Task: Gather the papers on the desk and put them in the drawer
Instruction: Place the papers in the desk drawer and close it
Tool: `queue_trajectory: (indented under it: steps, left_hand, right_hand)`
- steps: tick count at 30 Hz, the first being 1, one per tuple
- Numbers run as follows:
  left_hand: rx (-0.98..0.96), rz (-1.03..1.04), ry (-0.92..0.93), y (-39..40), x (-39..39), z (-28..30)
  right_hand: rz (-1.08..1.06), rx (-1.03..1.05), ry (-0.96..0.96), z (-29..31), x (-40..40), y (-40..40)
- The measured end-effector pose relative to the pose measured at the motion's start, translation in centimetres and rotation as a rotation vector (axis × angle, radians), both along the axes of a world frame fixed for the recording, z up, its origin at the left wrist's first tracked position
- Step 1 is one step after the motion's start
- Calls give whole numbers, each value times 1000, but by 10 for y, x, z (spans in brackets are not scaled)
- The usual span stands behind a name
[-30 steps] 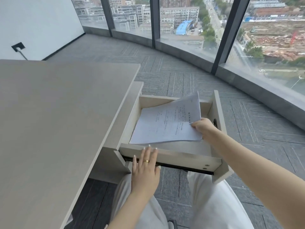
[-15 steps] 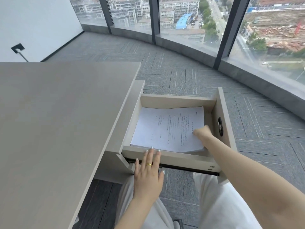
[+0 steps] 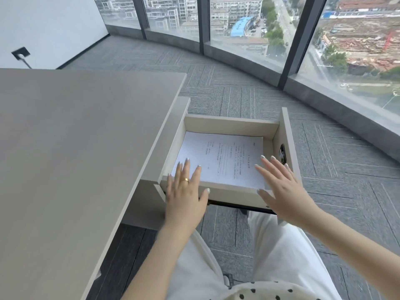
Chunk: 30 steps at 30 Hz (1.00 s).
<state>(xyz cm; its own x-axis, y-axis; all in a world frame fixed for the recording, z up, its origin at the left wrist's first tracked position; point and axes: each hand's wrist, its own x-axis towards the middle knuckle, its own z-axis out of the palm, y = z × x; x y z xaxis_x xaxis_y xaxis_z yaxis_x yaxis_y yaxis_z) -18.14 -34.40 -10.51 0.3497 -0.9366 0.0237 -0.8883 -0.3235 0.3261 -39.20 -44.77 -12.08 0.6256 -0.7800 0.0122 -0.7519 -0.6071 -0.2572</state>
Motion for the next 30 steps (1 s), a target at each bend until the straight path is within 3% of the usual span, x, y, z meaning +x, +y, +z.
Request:
queue_trajectory:
  steps: [3, 6, 16, 30]
  left_hand:
    - [-195, 58, -22, 14, 7, 28]
    - [-267, 134, -62, 31, 20, 47]
    - [-57, 336, -99, 63, 39, 67]
    - [-22, 318, -180, 69, 40, 63]
  right_hand:
    - [-7, -118, 149, -5, -30, 12]
    - [-45, -141, 222, -16, -55, 20]
    - [-102, -120, 151, -30, -52, 35]
    - [41, -77, 184, -22, 35, 52]
